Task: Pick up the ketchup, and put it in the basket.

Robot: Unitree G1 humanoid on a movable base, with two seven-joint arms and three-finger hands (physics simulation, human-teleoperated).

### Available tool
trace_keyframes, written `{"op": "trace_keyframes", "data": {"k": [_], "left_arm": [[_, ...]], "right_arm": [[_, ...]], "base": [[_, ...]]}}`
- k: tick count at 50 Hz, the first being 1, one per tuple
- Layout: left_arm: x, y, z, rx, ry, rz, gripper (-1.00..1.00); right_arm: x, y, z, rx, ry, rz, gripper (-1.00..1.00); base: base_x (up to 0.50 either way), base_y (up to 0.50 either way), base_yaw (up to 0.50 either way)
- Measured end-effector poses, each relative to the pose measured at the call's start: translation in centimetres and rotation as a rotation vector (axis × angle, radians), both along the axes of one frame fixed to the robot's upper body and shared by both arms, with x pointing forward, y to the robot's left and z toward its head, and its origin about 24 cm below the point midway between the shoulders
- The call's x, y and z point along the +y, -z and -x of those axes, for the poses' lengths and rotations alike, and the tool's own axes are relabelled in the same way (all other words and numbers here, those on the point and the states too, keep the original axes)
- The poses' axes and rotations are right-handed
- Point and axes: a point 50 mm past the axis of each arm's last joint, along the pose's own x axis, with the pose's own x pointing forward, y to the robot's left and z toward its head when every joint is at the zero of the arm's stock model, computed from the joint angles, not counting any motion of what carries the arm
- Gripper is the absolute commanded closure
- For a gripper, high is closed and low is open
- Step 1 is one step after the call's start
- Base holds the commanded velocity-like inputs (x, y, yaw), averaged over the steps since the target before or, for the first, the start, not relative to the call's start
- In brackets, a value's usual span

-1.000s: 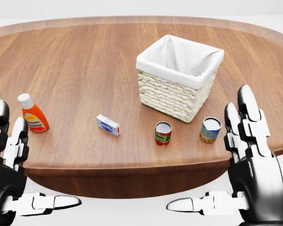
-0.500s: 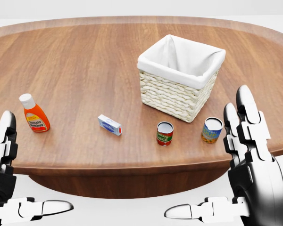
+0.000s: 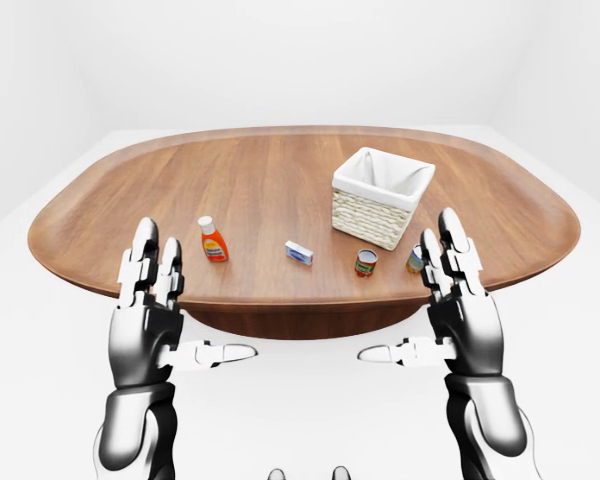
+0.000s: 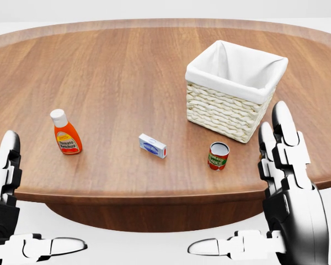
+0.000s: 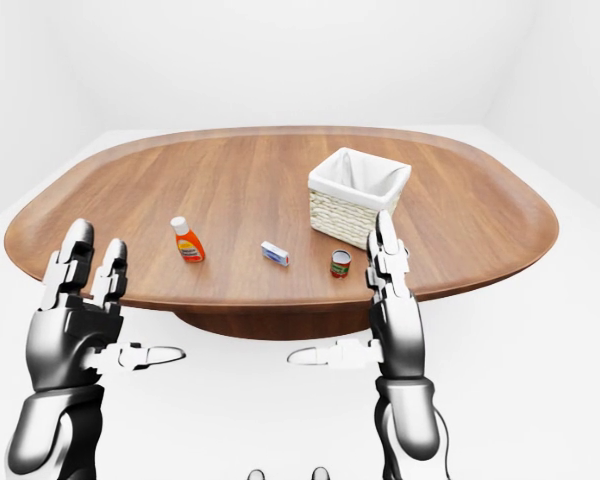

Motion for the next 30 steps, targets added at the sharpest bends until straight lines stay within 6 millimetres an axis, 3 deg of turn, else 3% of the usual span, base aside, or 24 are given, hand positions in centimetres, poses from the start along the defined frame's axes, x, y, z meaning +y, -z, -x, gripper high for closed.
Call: {"op": "trace_keyframes", "data": {"k": [10, 30], "left_arm": [[-0.12, -0.09, 0.02, 0.000, -0.006, -0.024, -1.00], [0.04, -0.45, 0.08, -0.016, -0.015, -0.033, -1.00]], "right_arm": [[0.21, -0.06, 0.01, -0.004, 0.008, 0.004, -1.00], [0.59, 0.11, 0.06, 0.005, -0.007, 0.009, -1.00]], "base": [[0.02, 0.00, 0.00], [0.50, 0.00, 0.00]]}}
